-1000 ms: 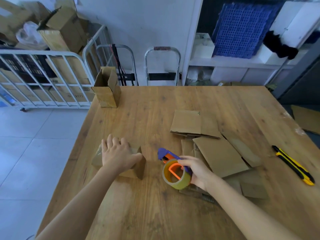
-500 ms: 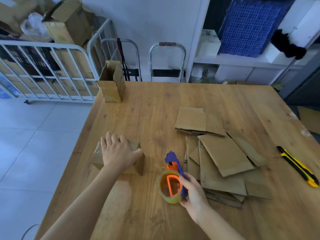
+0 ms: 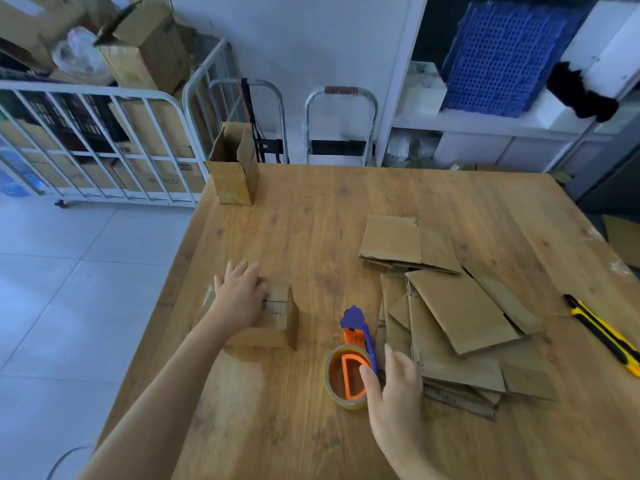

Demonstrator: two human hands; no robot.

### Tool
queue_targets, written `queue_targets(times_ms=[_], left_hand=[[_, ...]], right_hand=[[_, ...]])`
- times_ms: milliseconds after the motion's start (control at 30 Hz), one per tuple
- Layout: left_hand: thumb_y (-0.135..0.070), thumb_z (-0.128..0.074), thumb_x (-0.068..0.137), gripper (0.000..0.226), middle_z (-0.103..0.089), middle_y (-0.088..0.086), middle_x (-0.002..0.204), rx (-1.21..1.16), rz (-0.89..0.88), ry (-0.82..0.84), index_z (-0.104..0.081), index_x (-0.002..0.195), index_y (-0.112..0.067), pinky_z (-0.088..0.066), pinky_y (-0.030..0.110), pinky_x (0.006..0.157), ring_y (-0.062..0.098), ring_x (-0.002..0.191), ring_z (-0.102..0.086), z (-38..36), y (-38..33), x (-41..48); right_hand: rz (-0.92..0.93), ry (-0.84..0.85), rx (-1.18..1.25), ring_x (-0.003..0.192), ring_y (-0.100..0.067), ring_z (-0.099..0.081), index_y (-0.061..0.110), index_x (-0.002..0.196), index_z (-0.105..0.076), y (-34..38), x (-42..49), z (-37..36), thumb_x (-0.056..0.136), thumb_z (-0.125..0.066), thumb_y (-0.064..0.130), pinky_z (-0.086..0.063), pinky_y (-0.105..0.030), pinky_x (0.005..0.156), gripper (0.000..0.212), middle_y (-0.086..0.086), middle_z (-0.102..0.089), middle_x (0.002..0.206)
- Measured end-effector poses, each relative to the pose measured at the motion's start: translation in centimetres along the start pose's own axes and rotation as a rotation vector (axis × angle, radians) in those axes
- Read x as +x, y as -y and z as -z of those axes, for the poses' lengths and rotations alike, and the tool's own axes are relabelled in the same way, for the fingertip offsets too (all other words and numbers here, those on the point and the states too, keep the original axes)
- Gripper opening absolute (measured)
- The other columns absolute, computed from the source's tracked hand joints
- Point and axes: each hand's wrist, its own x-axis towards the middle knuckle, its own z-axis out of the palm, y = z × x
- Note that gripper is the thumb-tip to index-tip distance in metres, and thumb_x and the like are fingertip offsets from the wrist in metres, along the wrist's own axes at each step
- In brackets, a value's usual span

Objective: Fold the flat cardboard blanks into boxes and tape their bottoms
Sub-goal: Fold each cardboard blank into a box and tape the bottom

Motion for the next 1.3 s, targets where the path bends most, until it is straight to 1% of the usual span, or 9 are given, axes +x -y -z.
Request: queue_targets(times_ms=[100,233,400,500,767,933,1033,1133,1300], left_hand=[[-0.017,-0.052,0.096,0.055,-0.029,0.01,0.153,-0.056,-0.015,-0.113,-0.03,0.146,-0.007,-0.018,0.042,0.117,0.027,0.143,-0.021,0.6,0.9,-0.6],[-0.045,-0.066,0.084,0.074,-0.047,0.012,0.134,0.023,0.108,-0.275,-0.033,0.137,-0.005,-0.04,0.043,0.103,0.03,0.127,-0.042,-0.4,2.5,-0.8],[-0.063,-0.07,0.072,0.057,-0.062,0.001,0.076,-0.216,0.284,-0.229,-0.052,0.087,-0.01,-0.041,0.027,0.05,0.015,0.066,-0.059,0.2,3.8,-1.3],[-0.051,-0.066,0.082,0.046,-0.057,0.0,0.072,-0.412,0.264,-0.17,-0.052,0.074,-0.009,-0.037,0.027,0.054,0.015,0.065,-0.053,0.5,5.0,-1.5],[-0.049,-0.053,0.091,0.043,-0.062,0.003,0.079,-0.789,0.286,0.044,-0.061,0.084,-0.007,-0.044,0.029,0.07,0.018,0.076,-0.059,0.1,6.3,-2.0],[-0.038,-0.062,0.089,0.026,-0.071,-0.001,0.102,-0.911,0.237,-0.026,-0.066,0.104,-0.016,-0.051,0.028,0.076,0.015,0.095,-0.066,0.0,6.1,-2.9],[-0.042,-0.073,0.079,0.056,-0.056,-0.016,0.119,-1.048,0.133,-0.128,-0.046,0.127,-0.029,-0.044,0.024,0.086,0.004,0.108,-0.055,0.3,5.8,-3.8],[-0.064,-0.067,0.061,0.099,-0.047,-0.021,0.129,-0.987,0.065,-0.205,-0.029,0.147,-0.03,-0.038,0.028,0.097,0.001,0.122,-0.043,0.2,5.7,-3.8],[-0.055,-0.065,0.067,0.108,-0.032,-0.009,0.146,-0.454,-0.067,-0.219,-0.004,0.153,-0.027,-0.024,0.043,0.114,0.014,0.137,-0.024,-2.3,5.5,-3.5]], right_hand=[[0.306,-0.041,0.157,0.125,-0.005,-0.04,0.012,0.139,-0.047,3.6,-0.7,0.7,0.093,-0.029,0.06,-0.031,-0.013,0.102,0.069,0.009,-0.045,0.135],[0.354,0.197,0.298,0.129,0.008,-0.031,0.017,0.146,-0.034,9.8,1.0,0.0,0.101,-0.04,0.024,-0.02,-0.003,0.104,0.046,0.023,-0.035,0.131],[0.244,0.305,0.295,0.065,0.002,-0.043,0.025,0.111,-0.059,13.8,4.3,-2.7,0.1,-0.039,0.018,-0.031,-0.009,0.052,0.024,0.008,-0.052,0.081],[0.122,0.316,0.293,0.053,-0.009,-0.033,0.016,0.067,-0.04,14.2,5.7,-3.2,0.098,-0.039,0.016,-0.026,-0.022,0.048,0.031,0.002,-0.037,0.061],[-0.045,0.381,0.27,0.046,-0.015,-0.029,0.013,0.054,-0.029,15.3,7.6,-4.0,0.1,-0.04,0.023,-0.025,-0.028,0.047,0.049,0.0,-0.028,0.051],[-0.174,0.409,0.422,0.062,-0.018,-0.046,0.014,0.06,-0.035,15.6,8.0,-3.1,0.098,-0.04,0.048,-0.045,-0.033,0.068,0.051,-0.005,-0.041,0.06],[-0.31,0.371,0.637,0.094,-0.03,-0.065,0.004,0.095,-0.061,15.4,9.2,-2.1,0.092,-0.039,0.06,-0.051,-0.051,0.091,0.061,-0.018,-0.067,0.101],[-0.267,0.363,0.695,0.101,-0.03,-0.063,0.005,0.115,-0.056,14.1,9.4,-1.4,0.091,-0.061,0.036,-0.052,-0.049,0.093,0.039,-0.017,-0.064,0.112],[-0.137,0.386,0.51,0.101,-0.012,-0.059,0.018,0.122,-0.049,11.6,7.4,-1.7,0.082,-0.071,0.011,-0.052,-0.031,0.088,0.046,0.004,-0.061,0.108]])
